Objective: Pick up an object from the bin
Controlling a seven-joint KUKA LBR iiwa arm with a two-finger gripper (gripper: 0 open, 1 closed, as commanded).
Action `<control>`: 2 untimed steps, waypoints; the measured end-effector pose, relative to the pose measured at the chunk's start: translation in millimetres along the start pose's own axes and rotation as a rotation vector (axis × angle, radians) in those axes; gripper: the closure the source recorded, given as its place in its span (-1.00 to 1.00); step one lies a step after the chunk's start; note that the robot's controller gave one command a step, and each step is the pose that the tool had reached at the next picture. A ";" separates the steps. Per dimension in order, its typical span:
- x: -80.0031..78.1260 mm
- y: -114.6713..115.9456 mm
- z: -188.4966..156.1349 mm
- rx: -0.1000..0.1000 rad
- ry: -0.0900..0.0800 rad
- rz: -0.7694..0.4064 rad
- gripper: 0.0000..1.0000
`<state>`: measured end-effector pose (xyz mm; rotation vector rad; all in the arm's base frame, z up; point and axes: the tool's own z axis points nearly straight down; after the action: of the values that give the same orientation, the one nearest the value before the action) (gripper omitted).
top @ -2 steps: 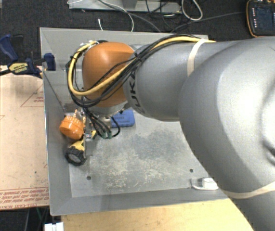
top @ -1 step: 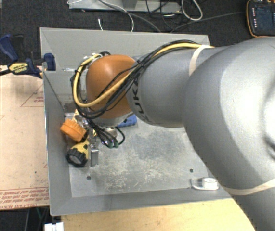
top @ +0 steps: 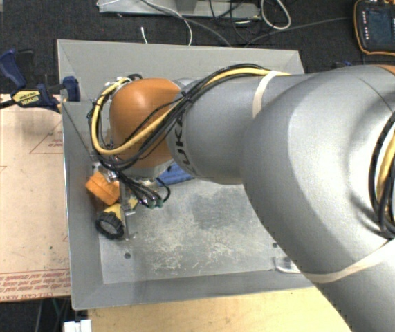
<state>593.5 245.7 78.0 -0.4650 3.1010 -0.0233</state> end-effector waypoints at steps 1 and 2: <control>33.4 15.9 8.1 -0.011 -0.006 -0.062 1.00; 33.5 15.9 8.2 -0.012 -0.005 -0.062 1.00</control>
Offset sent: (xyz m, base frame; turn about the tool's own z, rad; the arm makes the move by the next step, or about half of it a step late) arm 0.0000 0.0000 0.0000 0.0000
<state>556.9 250.9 69.5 -0.5607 3.0819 -0.0045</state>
